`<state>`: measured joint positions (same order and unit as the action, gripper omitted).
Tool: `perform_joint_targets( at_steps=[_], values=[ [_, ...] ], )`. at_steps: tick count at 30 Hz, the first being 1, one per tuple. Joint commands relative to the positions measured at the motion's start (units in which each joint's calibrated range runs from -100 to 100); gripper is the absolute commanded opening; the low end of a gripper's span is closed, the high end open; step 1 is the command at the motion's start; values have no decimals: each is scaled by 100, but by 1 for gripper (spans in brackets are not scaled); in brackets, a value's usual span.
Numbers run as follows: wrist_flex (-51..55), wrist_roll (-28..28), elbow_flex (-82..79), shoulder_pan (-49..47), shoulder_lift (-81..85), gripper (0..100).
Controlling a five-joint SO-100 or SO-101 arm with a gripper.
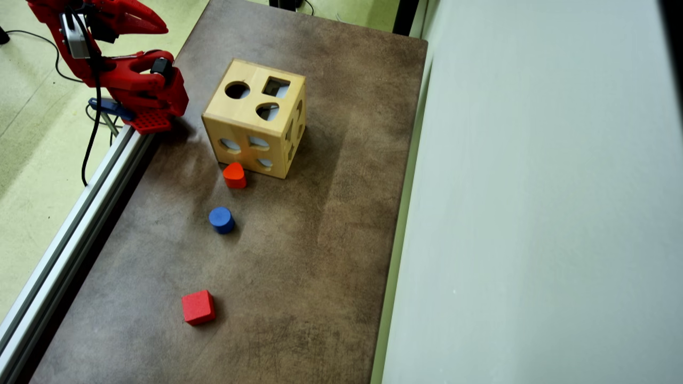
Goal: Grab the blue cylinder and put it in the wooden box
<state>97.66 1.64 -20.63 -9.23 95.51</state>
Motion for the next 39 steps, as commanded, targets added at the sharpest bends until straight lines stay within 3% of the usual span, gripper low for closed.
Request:
perform_joint_targets(
  at_steps=[1, 15, 20, 28, 33, 39],
  values=[
    [-7, 24, -3, -13, 8, 2],
    [-31, 166, 212, 17, -69, 3],
    [-55, 557, 230, 25, -884, 8],
    [-63, 581, 230, 99, -1623, 11],
    [-120, 581, 230, 797, -2600, 11],
    [-988, 591, 239, 1993, -3687, 11]
  ],
)
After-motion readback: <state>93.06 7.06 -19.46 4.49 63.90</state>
